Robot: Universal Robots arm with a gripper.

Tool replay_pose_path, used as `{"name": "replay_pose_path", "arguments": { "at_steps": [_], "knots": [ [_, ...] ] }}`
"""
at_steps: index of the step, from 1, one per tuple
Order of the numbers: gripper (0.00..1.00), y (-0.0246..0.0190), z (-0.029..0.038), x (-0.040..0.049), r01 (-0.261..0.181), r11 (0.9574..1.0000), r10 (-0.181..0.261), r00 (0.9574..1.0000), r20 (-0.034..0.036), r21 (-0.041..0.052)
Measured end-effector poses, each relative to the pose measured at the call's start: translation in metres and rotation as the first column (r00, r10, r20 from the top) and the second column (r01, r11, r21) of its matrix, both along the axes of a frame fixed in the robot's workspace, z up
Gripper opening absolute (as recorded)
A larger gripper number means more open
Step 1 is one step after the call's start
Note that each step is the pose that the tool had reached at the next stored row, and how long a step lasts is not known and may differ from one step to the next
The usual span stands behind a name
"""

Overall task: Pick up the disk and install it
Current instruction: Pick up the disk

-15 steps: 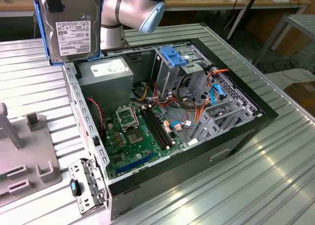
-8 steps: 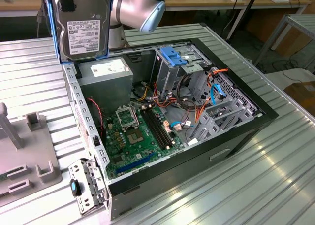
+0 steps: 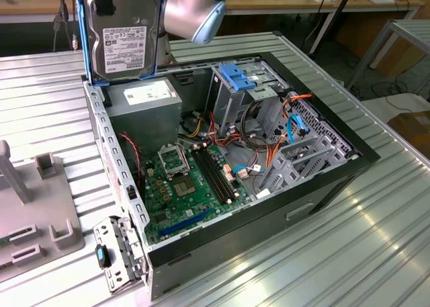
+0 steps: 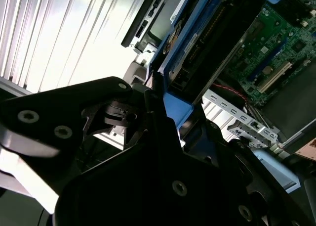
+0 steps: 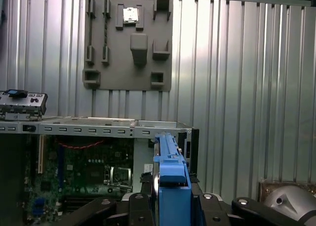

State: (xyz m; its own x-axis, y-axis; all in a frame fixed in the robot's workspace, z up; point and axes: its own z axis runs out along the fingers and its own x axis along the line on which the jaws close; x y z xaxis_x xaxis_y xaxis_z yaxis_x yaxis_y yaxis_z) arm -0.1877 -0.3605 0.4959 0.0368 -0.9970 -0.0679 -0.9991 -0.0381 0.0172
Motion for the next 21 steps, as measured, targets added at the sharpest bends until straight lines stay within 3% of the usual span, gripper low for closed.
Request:
{"name": "replay_pose_path", "arguments": {
  "at_steps": [4,6,7,8,13,15,21],
  "knots": [
    [0.37,0.0000,0.0000,0.0178,-0.003,1.0000,0.003,1.0000,0.0000,0.0000],
    [0.37,0.0000,0.0000,0.0438,-0.003,1.0000,0.003,1.0000,0.0000,0.0001],
    [0.37,0.0000,0.0000,0.0491,-0.003,1.0000,0.003,1.0000,0.0000,0.0001],
    [0.37,-0.0011,0.0000,0.0495,-0.003,1.0000,0.003,1.0000,-0.0001,0.0000],
    [0.37,-0.0152,-0.0006,0.0499,-0.003,1.0000,0.003,1.0000,0.0002,0.0001],
    [0.37,-0.0182,-0.0007,0.0505,-0.003,1.0000,0.003,1.0000,0.0002,0.0001],
    [0.37,-0.0393,-0.0015,0.0599,-0.003,1.0000,0.003,1.0000,0.0001,0.0000]
  ]
}}
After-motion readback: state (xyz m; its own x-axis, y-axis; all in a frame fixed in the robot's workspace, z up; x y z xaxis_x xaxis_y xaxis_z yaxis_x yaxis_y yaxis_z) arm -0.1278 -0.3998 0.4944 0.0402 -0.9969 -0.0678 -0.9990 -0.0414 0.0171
